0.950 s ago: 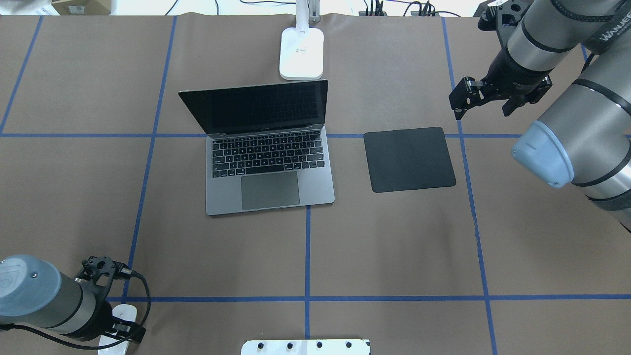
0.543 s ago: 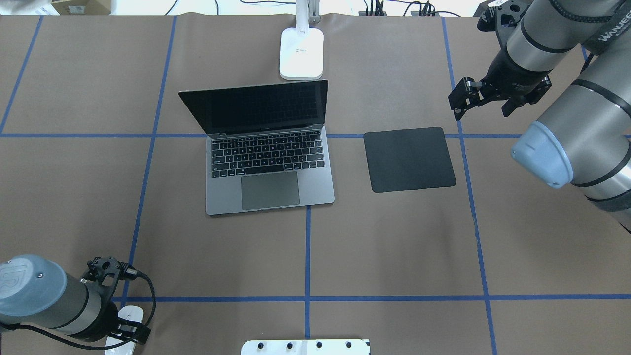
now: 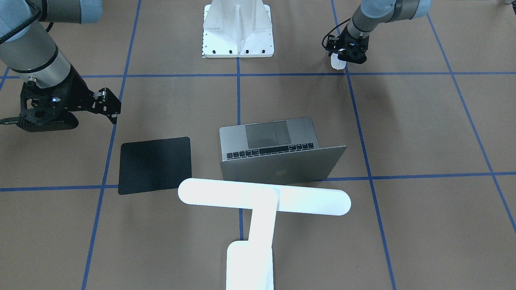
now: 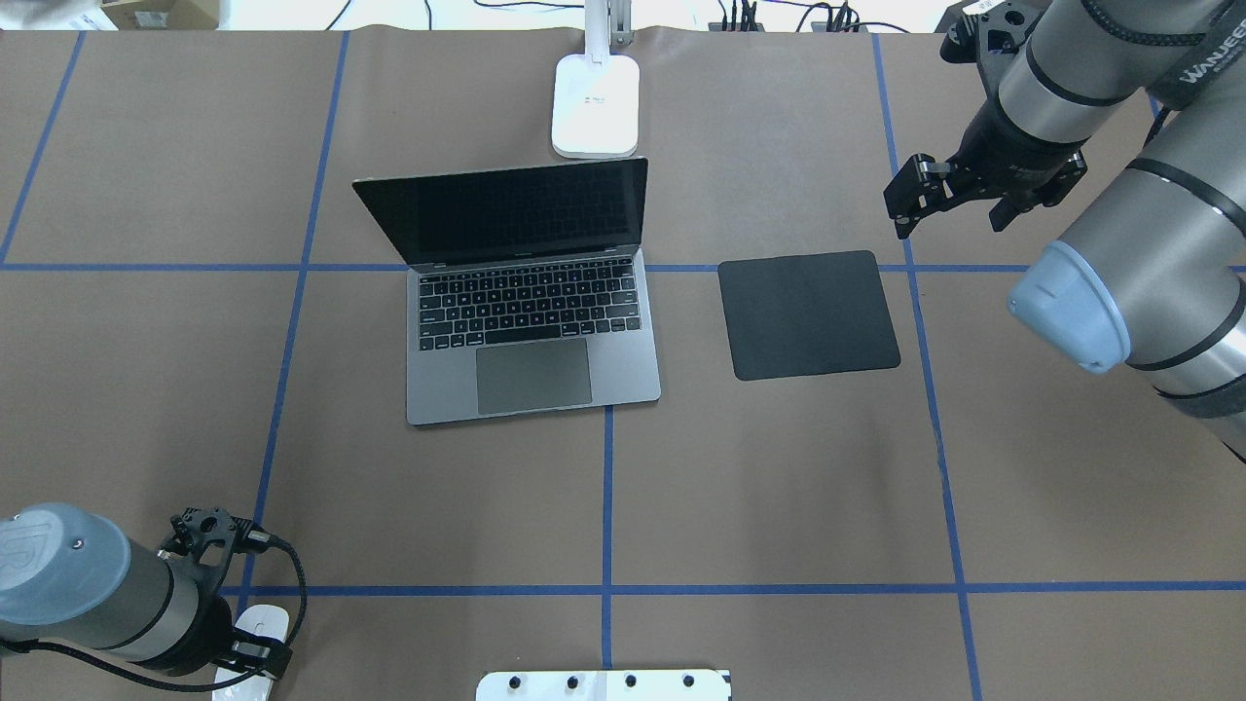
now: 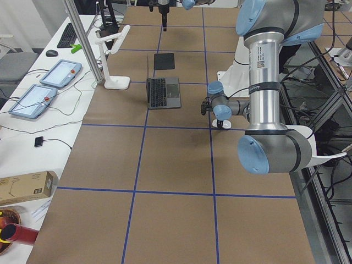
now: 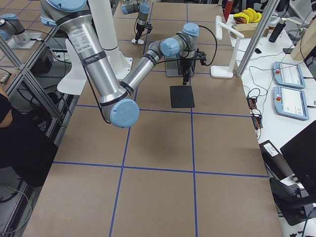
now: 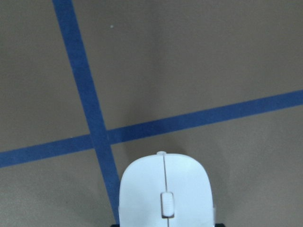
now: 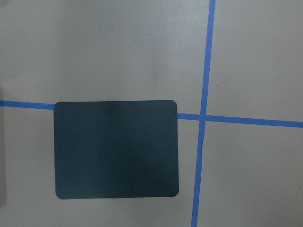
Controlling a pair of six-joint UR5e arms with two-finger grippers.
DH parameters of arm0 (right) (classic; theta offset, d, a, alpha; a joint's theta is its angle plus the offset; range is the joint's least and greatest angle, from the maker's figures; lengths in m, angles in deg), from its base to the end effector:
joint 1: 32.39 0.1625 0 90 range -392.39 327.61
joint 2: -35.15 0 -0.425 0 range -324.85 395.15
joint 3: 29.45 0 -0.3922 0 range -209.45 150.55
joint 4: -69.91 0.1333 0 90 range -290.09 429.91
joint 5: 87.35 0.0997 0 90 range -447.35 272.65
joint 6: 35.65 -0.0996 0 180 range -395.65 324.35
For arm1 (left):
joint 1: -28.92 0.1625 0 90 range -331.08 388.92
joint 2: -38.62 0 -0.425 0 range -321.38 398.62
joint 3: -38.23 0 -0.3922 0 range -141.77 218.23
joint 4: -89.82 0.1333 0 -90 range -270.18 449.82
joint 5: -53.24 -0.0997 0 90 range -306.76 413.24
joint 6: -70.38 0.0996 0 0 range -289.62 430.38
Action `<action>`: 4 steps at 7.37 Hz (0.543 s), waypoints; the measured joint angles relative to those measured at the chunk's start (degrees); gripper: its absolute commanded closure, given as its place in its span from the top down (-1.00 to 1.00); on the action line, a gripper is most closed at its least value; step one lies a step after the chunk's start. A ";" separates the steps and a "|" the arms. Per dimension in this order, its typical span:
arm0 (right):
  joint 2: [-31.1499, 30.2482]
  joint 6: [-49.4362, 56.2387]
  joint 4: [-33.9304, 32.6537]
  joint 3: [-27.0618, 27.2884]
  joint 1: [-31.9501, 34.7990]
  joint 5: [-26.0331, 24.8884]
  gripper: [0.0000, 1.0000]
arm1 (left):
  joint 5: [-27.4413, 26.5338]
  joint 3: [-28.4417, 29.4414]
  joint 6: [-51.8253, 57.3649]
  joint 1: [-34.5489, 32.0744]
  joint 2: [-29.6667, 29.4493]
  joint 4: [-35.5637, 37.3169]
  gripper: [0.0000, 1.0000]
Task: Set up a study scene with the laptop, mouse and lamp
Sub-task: 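Close the left gripper on the white mouse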
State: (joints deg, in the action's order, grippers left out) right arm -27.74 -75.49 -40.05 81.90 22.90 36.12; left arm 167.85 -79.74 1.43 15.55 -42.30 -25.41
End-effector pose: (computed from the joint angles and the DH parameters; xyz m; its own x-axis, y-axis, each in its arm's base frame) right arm -0.2664 -0.5222 0.2727 0.7321 -0.0680 0.6778 0.0409 0.9976 0.0559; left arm 0.4055 -0.1908 0.4508 0.6260 0.1869 -0.7571 -0.3179 0.9477 -0.0290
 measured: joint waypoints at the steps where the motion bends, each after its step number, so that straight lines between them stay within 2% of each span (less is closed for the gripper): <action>1: -0.03 -0.01 0.00 0.00 0.00 -0.04 1.00 | 0.00 0.00 -0.04 0.01 -0.02 0.00 0.34; 4: -0.09 0.00 0.00 -0.04 -0.08 -0.22 1.00 | -0.03 -0.09 -0.20 0.02 -0.26 0.00 0.28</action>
State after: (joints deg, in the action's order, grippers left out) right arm -27.83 -75.49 -40.05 81.86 22.83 35.90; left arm 167.83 -79.83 1.23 15.56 -42.56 -25.40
